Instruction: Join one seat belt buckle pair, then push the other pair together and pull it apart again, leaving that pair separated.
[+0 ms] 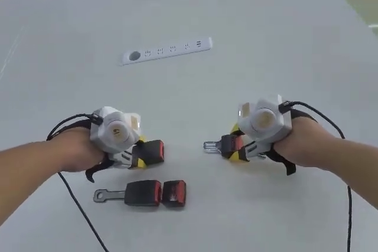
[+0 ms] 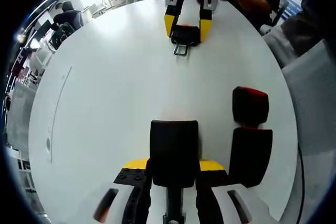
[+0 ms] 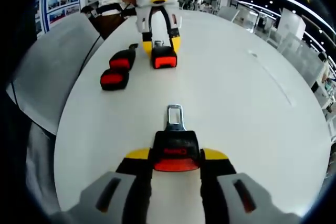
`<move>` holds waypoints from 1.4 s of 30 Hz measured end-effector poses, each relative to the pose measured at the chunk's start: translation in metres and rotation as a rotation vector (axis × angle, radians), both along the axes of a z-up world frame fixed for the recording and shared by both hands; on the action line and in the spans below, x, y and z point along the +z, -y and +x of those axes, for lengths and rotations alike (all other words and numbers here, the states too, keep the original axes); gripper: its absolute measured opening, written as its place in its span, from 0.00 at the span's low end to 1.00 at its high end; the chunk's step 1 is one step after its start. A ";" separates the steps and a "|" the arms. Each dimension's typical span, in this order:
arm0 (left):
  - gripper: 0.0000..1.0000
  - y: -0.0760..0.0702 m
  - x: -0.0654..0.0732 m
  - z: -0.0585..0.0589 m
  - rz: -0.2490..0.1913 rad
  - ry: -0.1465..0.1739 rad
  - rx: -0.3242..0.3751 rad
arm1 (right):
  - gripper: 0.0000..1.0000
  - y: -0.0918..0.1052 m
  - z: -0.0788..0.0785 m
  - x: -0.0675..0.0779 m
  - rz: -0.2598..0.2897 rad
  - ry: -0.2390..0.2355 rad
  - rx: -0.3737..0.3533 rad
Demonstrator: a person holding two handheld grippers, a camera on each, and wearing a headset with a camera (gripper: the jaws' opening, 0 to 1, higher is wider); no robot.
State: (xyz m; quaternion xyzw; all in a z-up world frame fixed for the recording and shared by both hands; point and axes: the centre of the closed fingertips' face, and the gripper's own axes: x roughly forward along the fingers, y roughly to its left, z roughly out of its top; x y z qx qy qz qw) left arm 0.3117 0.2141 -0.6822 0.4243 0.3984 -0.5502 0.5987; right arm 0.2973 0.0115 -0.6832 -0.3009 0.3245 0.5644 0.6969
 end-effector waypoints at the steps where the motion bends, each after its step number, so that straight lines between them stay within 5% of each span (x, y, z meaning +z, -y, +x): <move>1: 0.32 0.000 0.000 0.000 0.000 0.000 0.001 | 0.35 0.003 -0.001 0.000 -0.003 0.002 -0.001; 6: 0.32 0.000 0.000 0.001 0.008 -0.002 0.007 | 0.35 0.020 -0.004 0.000 -0.044 -0.002 -0.020; 11: 0.33 0.000 0.002 0.001 0.006 0.005 0.033 | 0.36 0.026 -0.001 0.002 -0.106 0.044 -0.017; 14: 0.33 -0.002 0.002 0.001 0.006 0.011 0.078 | 0.40 0.019 -0.001 0.007 -0.046 0.037 -0.063; 18: 0.37 -0.006 0.006 -0.002 0.039 0.069 0.023 | 0.49 0.023 0.001 0.015 -0.040 0.080 -0.106; 26: 0.48 -0.007 0.050 -0.008 -0.066 0.167 0.130 | 0.58 0.033 -0.011 0.040 0.027 0.114 -0.210; 30: 0.54 -0.016 0.069 -0.018 -0.133 0.220 0.201 | 0.63 0.030 -0.020 0.064 0.102 0.154 -0.281; 34: 0.61 -0.032 0.082 -0.040 -0.192 0.229 0.272 | 0.70 0.026 -0.039 0.081 0.162 0.161 -0.327; 37: 0.70 -0.046 0.094 -0.050 -0.235 0.281 0.336 | 0.74 0.022 -0.054 0.087 0.194 0.148 -0.351; 40: 0.79 -0.059 0.099 -0.063 -0.278 0.257 0.423 | 0.81 0.021 -0.069 0.089 0.207 0.141 -0.364; 42: 0.82 -0.067 0.104 -0.066 -0.306 0.276 0.462 | 0.83 0.021 -0.076 0.091 0.211 0.137 -0.369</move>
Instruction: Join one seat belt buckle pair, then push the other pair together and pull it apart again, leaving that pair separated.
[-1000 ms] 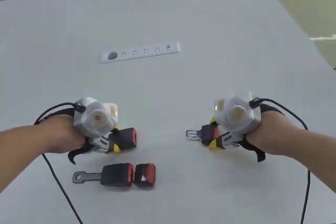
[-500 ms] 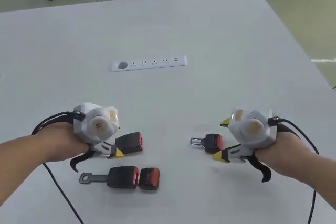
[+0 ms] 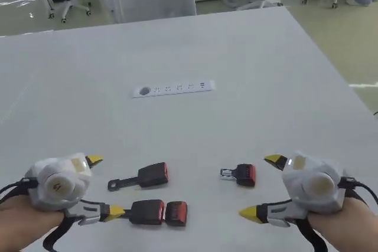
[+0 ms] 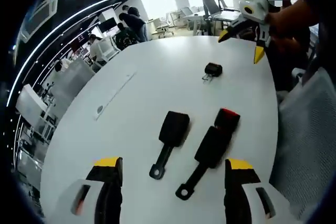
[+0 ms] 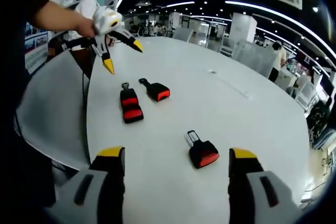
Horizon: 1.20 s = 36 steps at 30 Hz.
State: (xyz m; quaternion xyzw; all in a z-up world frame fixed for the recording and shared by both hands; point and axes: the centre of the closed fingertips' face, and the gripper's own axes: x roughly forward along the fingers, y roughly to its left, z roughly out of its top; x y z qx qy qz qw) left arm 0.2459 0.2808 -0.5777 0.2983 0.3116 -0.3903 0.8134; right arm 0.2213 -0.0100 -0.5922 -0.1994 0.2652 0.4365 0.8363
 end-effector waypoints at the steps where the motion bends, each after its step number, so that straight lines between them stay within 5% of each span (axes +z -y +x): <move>1: 0.84 -0.005 0.003 -0.006 -0.013 -0.003 0.029 | 0.84 0.002 -0.004 0.000 0.000 -0.001 -0.004; 5: 0.97 -0.019 0.006 -0.027 -0.056 -0.017 0.100 | 0.90 0.011 -0.015 -0.001 -0.011 -0.016 -0.015; 12: 1.00 -0.042 0.007 -0.053 -0.091 -0.011 0.178 | 0.98 0.026 -0.023 -0.001 0.012 -0.036 -0.052; 20: 1.00 -0.060 0.014 -0.057 -0.130 0.014 0.262 | 1.00 0.044 -0.029 -0.005 0.014 -0.053 -0.098; 36: 1.00 -0.080 0.010 -0.077 -0.165 0.006 0.288 | 0.99 0.045 -0.037 0.002 0.046 -0.055 -0.134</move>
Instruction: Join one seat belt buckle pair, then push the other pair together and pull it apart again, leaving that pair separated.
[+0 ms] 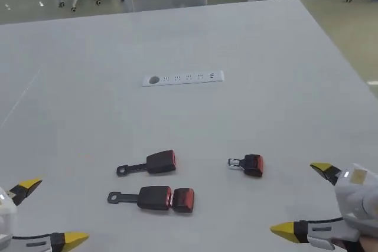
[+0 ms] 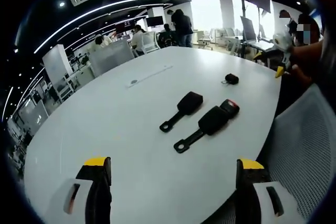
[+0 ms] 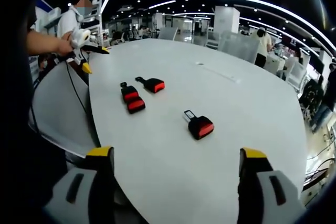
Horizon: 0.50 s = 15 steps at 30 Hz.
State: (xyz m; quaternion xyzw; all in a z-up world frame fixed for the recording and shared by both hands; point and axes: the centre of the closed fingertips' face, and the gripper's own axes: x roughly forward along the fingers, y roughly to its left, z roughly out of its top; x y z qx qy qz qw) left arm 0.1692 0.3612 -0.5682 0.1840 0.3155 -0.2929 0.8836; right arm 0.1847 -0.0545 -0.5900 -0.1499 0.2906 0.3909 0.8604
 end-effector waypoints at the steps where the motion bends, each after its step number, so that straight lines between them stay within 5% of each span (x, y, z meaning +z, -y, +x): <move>1: 1.00 0.000 -0.001 0.000 0.001 -0.002 0.000 | 0.99 -0.001 -0.001 0.000 0.001 -0.002 -0.003; 15: 1.00 0.001 -0.005 -0.007 0.034 -0.013 -0.018 | 0.99 -0.002 -0.004 -0.006 -0.018 -0.021 0.017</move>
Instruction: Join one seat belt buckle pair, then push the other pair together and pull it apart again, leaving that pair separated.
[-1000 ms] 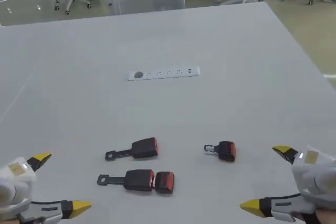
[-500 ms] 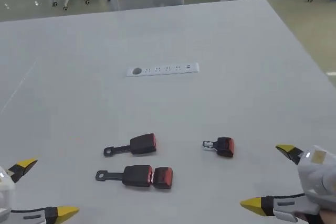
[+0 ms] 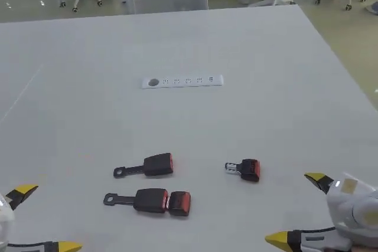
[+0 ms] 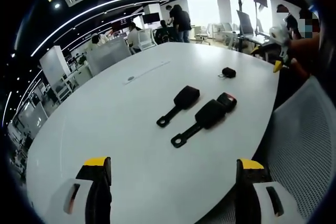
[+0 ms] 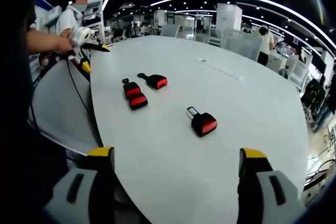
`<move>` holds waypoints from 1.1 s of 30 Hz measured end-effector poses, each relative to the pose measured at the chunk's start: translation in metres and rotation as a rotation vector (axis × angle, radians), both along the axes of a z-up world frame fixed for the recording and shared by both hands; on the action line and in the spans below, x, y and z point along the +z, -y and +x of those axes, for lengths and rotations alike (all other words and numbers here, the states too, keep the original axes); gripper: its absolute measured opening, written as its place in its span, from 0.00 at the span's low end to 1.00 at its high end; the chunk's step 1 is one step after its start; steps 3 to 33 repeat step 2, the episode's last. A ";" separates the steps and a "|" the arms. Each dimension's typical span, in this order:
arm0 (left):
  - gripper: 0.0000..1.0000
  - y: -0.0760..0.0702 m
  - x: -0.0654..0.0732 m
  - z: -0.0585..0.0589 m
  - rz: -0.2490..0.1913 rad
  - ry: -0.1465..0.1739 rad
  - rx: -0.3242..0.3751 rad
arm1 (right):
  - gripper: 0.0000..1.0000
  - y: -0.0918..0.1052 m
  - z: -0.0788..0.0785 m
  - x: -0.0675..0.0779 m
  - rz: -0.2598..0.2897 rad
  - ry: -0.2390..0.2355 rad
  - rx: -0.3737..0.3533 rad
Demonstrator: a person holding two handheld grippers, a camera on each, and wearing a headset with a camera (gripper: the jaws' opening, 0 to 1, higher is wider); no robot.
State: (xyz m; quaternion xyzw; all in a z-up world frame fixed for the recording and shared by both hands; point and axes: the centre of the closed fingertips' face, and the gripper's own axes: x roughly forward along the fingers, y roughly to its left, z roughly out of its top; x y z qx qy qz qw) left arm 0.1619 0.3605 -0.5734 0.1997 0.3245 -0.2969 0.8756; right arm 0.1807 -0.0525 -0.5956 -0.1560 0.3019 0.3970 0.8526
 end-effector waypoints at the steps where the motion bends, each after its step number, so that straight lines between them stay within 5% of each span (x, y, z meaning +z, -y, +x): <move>1: 1.00 0.000 0.000 0.000 -0.001 0.000 -0.001 | 0.99 0.000 0.000 0.000 0.001 -0.001 -0.001; 33: 1.00 0.001 0.000 0.000 -0.001 0.000 -0.004 | 0.99 0.000 0.001 0.000 0.002 -0.001 -0.005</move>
